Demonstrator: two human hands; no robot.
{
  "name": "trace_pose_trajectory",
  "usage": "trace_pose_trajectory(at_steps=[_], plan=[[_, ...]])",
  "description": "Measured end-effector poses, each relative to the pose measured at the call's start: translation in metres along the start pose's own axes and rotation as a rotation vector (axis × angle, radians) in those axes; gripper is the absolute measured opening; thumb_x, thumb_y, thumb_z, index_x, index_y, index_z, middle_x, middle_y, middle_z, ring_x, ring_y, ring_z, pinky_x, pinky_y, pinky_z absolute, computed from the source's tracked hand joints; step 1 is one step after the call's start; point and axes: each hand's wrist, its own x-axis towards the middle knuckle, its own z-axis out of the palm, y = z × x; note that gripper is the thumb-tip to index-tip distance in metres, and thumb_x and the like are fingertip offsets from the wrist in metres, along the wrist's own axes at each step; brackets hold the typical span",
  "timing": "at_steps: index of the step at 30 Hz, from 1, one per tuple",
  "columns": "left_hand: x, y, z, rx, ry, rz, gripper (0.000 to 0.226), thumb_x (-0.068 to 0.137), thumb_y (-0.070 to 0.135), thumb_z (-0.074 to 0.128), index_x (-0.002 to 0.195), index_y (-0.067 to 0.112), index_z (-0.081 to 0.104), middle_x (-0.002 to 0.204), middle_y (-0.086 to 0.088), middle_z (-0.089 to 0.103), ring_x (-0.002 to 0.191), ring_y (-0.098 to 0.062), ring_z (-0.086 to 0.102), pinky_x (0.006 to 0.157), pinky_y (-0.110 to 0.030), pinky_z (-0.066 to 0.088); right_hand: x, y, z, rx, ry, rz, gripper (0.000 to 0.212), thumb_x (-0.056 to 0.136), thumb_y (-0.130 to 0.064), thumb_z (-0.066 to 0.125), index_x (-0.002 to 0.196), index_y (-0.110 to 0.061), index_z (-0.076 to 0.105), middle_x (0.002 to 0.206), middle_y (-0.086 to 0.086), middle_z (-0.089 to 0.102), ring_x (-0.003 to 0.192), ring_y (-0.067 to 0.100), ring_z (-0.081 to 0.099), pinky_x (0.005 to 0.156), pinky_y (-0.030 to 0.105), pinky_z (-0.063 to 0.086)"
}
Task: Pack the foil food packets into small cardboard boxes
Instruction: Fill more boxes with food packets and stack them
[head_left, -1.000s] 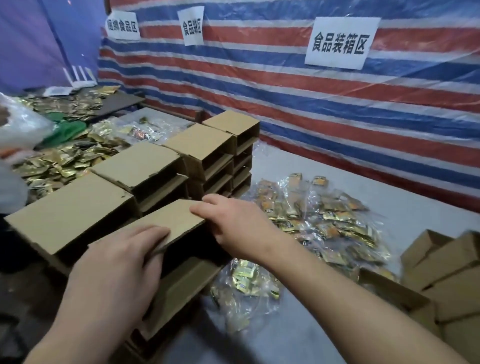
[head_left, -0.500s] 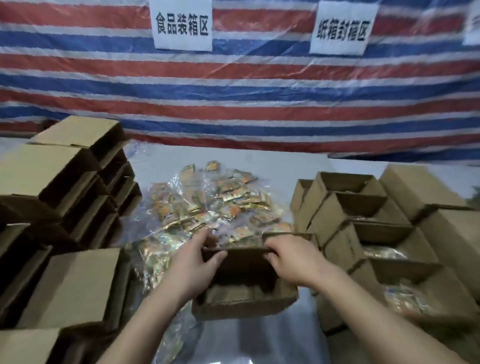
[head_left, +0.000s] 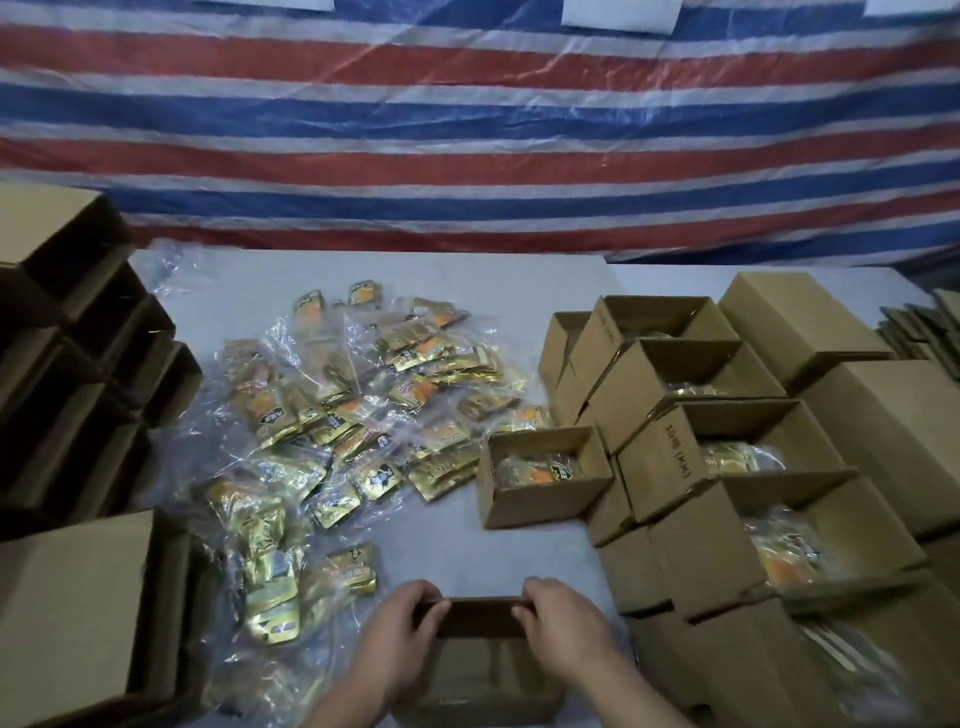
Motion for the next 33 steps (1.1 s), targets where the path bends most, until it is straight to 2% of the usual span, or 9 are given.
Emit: trace_pose_trajectory(at_steps=[6,11,13,15,18,22,24,28,33], plan=[[0.010,-0.013,-0.006,0.033,0.015,-0.001,0.009,0.094,0.028,0.062,0.085,0.025,0.063,0.085,0.009,0.066,0.082,-0.006,0.059,0.074,-0.020,0.045,0.010,-0.002,0.011,0.037,0.036,-0.036,0.017,0.103,-0.037,0.043,0.095,-0.024,0.050,0.102,0.000,0.058,0.091,0.021,0.059,0.076,0.035,0.046],[0.007,-0.019,-0.006,0.063,0.008,0.034,0.011,0.094,0.033,0.061,0.083,0.030,0.061,0.082,0.014,0.064,0.079,0.000,0.057,0.070,-0.010,0.040,0.009,-0.002,0.019,-0.007,0.053,-0.061,0.015,0.103,-0.040,0.041,0.095,-0.027,0.044,0.104,0.000,0.055,0.093,0.024,0.060,0.072,0.035,0.042],[0.006,-0.022,-0.005,0.062,0.019,0.031,0.010,0.093,0.037,0.060,0.084,0.033,0.060,0.083,0.015,0.063,0.080,-0.001,0.057,0.070,-0.009,0.040,0.008,-0.003,0.018,-0.038,0.045,-0.071,0.021,0.102,-0.045,0.040,0.105,-0.027,0.048,0.111,-0.001,0.055,0.097,0.023,0.061,0.076,0.035,0.045],[0.003,-0.025,-0.003,0.050,0.019,0.015,0.011,0.092,0.044,0.059,0.096,0.034,0.062,0.093,0.017,0.064,0.090,-0.002,0.059,0.080,-0.012,0.044,0.009,-0.002,0.014,-0.054,0.020,-0.082,0.034,0.100,-0.051,0.038,0.122,-0.028,0.049,0.119,-0.003,0.053,0.104,0.020,0.061,0.083,0.035,0.048],[0.003,-0.026,-0.005,-0.017,0.036,-0.041,0.038,0.091,0.058,0.052,0.117,0.033,0.061,0.113,0.020,0.060,0.108,0.002,0.055,0.096,-0.023,0.046,0.009,0.001,0.009,-0.046,0.041,-0.079,0.051,0.097,-0.060,0.036,0.137,-0.029,0.045,0.130,-0.006,0.049,0.114,0.015,0.057,0.090,0.031,0.046],[0.049,-0.009,-0.018,-0.054,0.131,-0.035,0.034,0.097,0.046,0.049,0.117,0.022,0.063,0.116,0.008,0.065,0.111,-0.008,0.058,0.088,-0.023,0.043,0.007,0.003,0.007,0.026,0.078,-0.058,0.057,0.094,-0.064,0.033,0.139,-0.030,0.045,0.133,-0.010,0.050,0.120,0.011,0.052,0.095,0.027,0.044],[0.085,0.003,-0.022,0.049,0.105,-0.027,0.036,0.098,0.040,0.048,0.122,0.016,0.060,0.124,-0.001,0.063,0.115,-0.016,0.057,0.091,-0.028,0.044,0.011,0.003,0.006,0.070,0.104,-0.034,0.056,0.096,-0.062,0.033,0.139,-0.029,0.046,0.134,-0.011,0.051,0.122,0.009,0.050,0.097,0.026,0.043],[0.150,0.019,-0.019,0.406,-0.068,-0.046,0.049,0.099,0.040,0.046,0.134,0.007,0.048,0.134,-0.015,0.053,0.121,-0.031,0.052,0.099,-0.037,0.044,0.026,-0.003,-0.006,0.195,0.196,-0.012,0.050,0.099,-0.056,0.038,0.138,-0.026,0.050,0.134,-0.010,0.053,0.123,0.008,0.049,0.100,0.025,0.041],[0.202,0.016,0.002,0.729,-0.168,-0.011,0.050,0.092,0.039,0.054,0.133,0.012,0.044,0.133,-0.012,0.051,0.122,-0.031,0.050,0.099,-0.043,0.045,0.047,-0.011,-0.031,0.254,0.340,-0.045,0.042,0.097,-0.050,0.045,0.130,-0.026,0.055,0.122,-0.012,0.054,0.116,0.010,0.052,0.089,0.024,0.041]])
